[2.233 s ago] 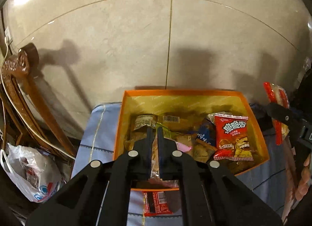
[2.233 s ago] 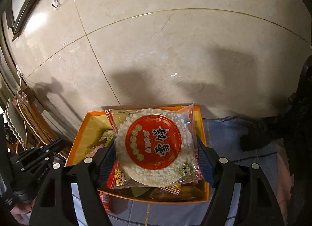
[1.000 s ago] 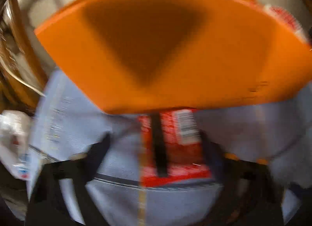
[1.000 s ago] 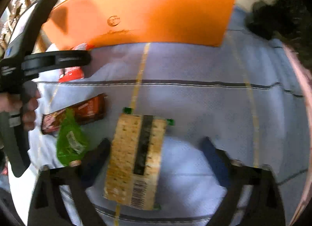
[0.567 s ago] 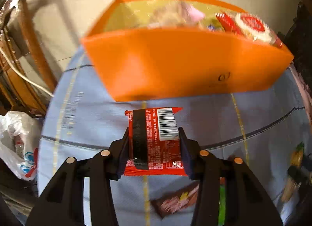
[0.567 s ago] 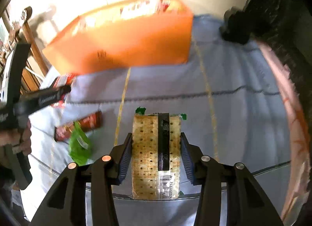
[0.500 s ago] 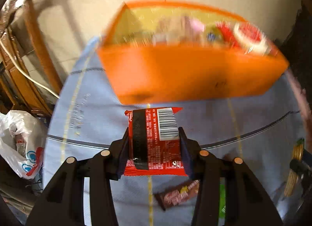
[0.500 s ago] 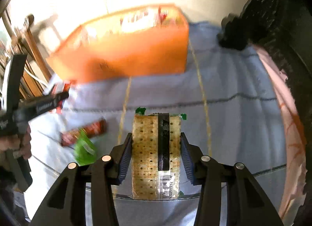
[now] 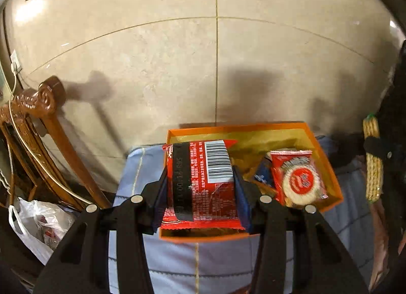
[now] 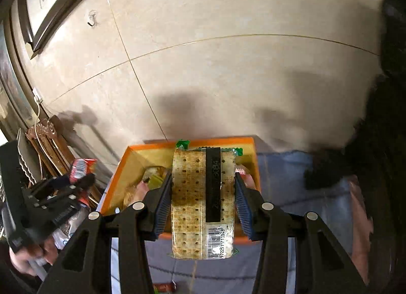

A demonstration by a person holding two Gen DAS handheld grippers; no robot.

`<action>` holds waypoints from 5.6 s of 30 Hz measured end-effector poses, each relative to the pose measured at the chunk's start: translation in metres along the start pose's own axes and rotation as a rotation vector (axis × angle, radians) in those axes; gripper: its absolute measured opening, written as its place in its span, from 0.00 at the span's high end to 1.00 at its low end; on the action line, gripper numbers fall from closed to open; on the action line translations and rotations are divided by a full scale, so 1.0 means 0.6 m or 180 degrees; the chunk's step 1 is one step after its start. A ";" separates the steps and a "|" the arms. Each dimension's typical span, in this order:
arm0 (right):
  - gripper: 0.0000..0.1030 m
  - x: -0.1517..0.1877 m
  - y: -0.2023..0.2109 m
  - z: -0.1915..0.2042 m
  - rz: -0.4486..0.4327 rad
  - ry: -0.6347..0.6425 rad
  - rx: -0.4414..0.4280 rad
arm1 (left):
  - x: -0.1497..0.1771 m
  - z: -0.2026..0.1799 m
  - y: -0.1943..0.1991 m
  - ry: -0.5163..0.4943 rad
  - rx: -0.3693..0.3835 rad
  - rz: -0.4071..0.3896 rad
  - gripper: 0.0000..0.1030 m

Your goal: Organize snacks

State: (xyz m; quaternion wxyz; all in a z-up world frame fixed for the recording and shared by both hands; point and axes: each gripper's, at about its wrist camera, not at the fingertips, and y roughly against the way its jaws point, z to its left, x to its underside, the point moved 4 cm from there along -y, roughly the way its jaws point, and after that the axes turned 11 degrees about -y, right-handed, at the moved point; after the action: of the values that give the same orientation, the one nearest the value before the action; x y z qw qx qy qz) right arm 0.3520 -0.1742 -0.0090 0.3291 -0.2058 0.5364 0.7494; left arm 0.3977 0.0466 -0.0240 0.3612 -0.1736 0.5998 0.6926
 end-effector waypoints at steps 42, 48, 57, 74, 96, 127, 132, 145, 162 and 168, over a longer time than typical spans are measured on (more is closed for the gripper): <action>0.66 0.461 -0.122 0.059 0.1472 0.1400 -0.0469 | 0.395 0.073 0.015 -0.0121 -0.0261 0.0893 0.04; 0.67 0.411 -0.048 0.036 0.1292 0.0882 -0.0606 | 0.389 -0.039 -0.004 -0.0537 0.0148 0.0700 0.04; 0.67 0.288 0.079 -0.059 0.0689 0.0443 -0.0451 | 0.394 -0.163 -0.068 -0.0997 0.0729 0.0469 0.07; 0.67 0.303 0.108 -0.114 0.0718 -0.0021 -0.0459 | 0.405 -0.208 -0.046 -0.1476 0.1048 0.0279 0.13; 0.67 0.153 0.140 -0.044 0.0157 -0.0042 -0.0902 | 0.198 -0.076 0.091 -0.0086 0.0593 0.0420 0.77; 0.03 -0.121 -0.035 0.009 0.0122 -0.0069 -0.0205 | -0.102 0.045 0.037 0.0206 -0.0420 0.0045 0.07; 0.04 -0.129 -0.029 0.015 -0.0049 -0.0017 -0.0090 | -0.110 0.046 0.038 0.0194 -0.0422 -0.0055 0.04; 0.04 -0.019 0.119 0.002 -0.0263 0.0171 0.0523 | 0.013 -0.014 0.180 0.0085 -0.0201 -0.0182 0.04; 0.04 0.228 0.276 -0.017 -0.0124 0.0044 0.0642 | 0.212 -0.103 0.359 0.0124 0.0001 -0.0146 0.04; 0.04 0.238 0.296 -0.014 -0.0141 0.0084 0.0662 | 0.218 -0.103 0.397 0.0194 -0.0107 -0.0392 0.04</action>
State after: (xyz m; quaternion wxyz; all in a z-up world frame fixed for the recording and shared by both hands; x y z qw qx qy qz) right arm 0.1248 -0.1803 0.0125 0.3580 -0.1922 0.6109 0.6795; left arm 0.1284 0.0208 0.0422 0.3817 -0.2372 0.5869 0.6735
